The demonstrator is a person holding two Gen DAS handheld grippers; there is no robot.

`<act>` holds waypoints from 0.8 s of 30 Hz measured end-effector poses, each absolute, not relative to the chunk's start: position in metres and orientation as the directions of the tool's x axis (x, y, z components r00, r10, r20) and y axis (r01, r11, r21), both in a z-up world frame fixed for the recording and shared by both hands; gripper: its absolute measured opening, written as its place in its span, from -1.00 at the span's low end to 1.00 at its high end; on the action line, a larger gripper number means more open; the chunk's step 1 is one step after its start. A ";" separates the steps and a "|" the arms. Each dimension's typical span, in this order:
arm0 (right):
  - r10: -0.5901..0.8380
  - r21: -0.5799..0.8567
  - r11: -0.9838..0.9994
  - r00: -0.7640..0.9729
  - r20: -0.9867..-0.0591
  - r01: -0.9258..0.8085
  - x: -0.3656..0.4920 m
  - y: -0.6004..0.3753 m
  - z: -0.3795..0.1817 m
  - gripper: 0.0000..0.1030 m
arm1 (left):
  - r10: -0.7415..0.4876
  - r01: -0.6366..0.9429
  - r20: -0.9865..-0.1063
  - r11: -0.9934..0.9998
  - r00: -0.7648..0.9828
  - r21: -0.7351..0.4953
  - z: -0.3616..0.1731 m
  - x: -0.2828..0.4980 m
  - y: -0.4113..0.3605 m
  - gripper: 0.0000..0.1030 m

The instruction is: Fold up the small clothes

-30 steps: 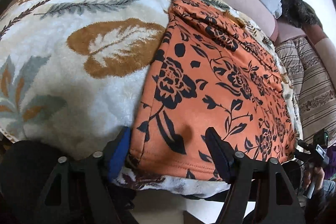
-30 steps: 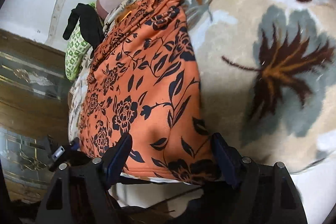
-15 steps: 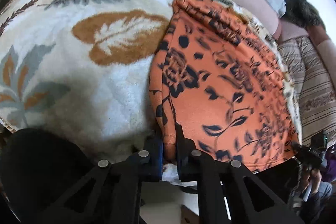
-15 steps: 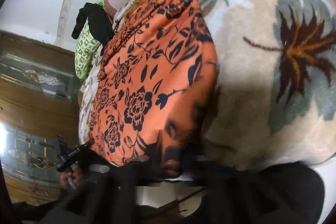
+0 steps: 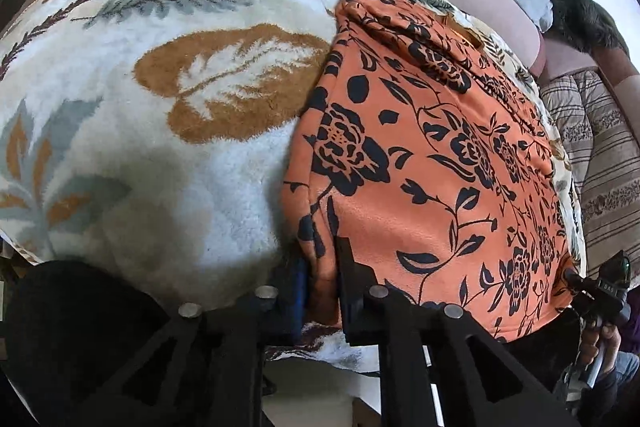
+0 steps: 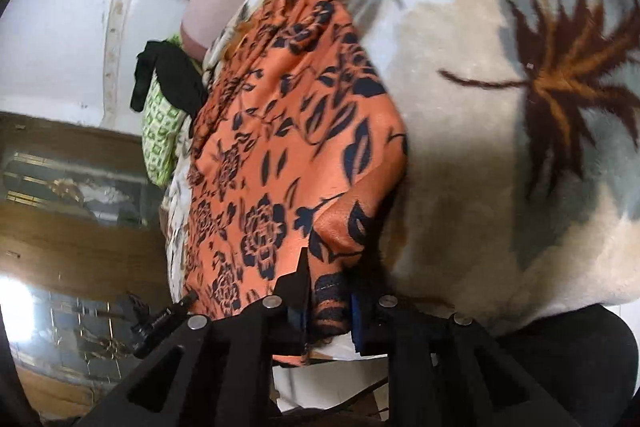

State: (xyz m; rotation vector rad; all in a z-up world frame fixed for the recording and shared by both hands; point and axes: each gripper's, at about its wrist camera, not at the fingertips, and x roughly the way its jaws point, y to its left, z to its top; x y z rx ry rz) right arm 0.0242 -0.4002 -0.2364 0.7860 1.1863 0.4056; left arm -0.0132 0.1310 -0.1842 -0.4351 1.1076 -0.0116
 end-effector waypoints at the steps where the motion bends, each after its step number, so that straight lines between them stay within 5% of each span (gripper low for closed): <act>1: 0.666 0.736 0.667 0.349 -0.660 0.119 0.025 -0.401 -0.235 -0.72 | -0.228 -0.197 -0.850 0.914 0.475 -0.355 -0.181 -0.014 0.133 -0.85; 8: 0.741 0.828 0.554 0.399 -0.539 0.089 0.039 -0.399 -0.207 -0.72 | -0.277 -0.135 -0.806 0.907 0.523 -0.400 -0.132 0.003 0.127 -0.86; 14: 0.787 0.883 0.469 0.464 -0.406 -0.023 0.129 -0.391 -0.155 -0.72 | -0.360 -0.005 -0.657 0.875 0.662 -0.485 -0.057 0.095 0.129 -0.85; 17: 0.754 0.874 0.481 0.543 -0.369 -0.074 0.196 -0.393 -0.127 -0.72 | -0.299 -0.031 -0.579 0.871 0.758 -0.490 -0.043 0.161 0.146 -0.85; 19: 0.697 0.874 0.482 0.630 -0.342 -0.060 0.246 -0.400 -0.122 -0.66 | -0.244 -0.097 -0.575 0.862 0.781 -0.498 -0.054 0.218 0.154 -0.62; 20: 0.664 0.858 0.510 0.659 -0.354 -0.053 0.271 -0.402 -0.126 -0.66 | -0.235 -0.126 -0.607 0.862 0.759 -0.491 -0.066 0.242 0.155 -0.11; 21: 0.652 0.858 0.513 0.661 -0.372 -0.022 0.290 -0.403 -0.136 -0.48 | -0.222 -0.157 -0.652 0.869 0.724 -0.470 -0.082 0.268 0.155 0.12; 22: 0.647 0.854 0.518 0.632 -0.427 0.047 0.313 -0.401 -0.156 0.18 | -0.163 -0.219 -0.708 0.883 0.687 -0.415 -0.105 0.291 0.158 0.28; 23: 0.600 0.802 0.583 0.594 -0.536 0.134 0.327 -0.397 -0.175 0.58 | -0.117 -0.267 -0.746 0.888 0.656 -0.374 -0.119 0.300 0.162 0.28; 24: 0.545 0.754 0.635 0.593 -0.593 0.171 0.329 -0.395 -0.184 0.70 | -0.077 -0.312 -0.785 0.890 0.614 -0.332 -0.135 0.304 0.169 0.28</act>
